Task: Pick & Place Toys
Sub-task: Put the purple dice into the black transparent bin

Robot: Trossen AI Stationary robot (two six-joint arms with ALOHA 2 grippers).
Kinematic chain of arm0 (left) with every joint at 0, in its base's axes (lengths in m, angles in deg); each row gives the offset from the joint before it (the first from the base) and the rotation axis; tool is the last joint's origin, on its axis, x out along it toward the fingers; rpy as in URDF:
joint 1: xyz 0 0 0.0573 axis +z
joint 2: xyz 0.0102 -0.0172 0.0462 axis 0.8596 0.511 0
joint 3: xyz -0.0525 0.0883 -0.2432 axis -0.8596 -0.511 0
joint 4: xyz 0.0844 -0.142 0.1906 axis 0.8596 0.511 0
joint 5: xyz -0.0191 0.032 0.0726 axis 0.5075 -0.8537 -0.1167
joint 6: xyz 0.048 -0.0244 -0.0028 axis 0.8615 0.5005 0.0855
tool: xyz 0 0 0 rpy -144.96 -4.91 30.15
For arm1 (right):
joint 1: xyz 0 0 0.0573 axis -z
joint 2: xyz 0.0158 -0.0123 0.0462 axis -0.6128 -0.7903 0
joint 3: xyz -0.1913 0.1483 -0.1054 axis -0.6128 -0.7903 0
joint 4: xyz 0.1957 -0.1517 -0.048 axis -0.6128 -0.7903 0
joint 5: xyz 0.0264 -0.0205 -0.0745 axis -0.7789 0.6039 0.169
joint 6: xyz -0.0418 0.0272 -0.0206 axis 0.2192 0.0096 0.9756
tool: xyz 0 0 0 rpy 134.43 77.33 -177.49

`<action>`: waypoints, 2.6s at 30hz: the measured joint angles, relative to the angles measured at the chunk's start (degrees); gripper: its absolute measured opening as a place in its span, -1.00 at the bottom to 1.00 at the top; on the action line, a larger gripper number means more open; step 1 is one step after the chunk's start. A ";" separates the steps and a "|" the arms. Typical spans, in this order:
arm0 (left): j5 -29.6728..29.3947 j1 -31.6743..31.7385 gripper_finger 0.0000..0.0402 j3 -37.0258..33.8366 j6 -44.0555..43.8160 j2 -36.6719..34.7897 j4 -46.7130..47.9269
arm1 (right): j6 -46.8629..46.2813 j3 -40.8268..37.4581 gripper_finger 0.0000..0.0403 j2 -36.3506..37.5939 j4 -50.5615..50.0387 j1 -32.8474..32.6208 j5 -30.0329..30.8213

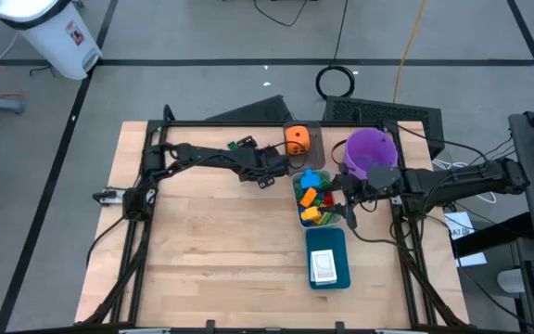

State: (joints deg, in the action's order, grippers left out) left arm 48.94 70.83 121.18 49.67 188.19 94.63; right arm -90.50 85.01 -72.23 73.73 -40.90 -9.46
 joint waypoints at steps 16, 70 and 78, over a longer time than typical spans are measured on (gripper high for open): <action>0.69 -2.55 0.71 0.21 -11.97 -0.07 8.34 | 0.00 0.00 0.13 0.00 0.22 0.00 0.02; 13.73 -0.58 -0.35 11.37 28.12 -3.09 -21.57 | 0.01 0.00 0.13 0.00 0.59 0.00 0.00; 17.45 -0.23 -0.35 8.51 29.56 -3.13 -26.22 | 0.02 0.00 0.13 0.00 0.59 0.00 0.00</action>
State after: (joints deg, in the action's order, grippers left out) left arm 66.40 70.60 129.68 79.22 185.06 68.42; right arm -90.48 85.01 -72.23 74.32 -40.90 -9.46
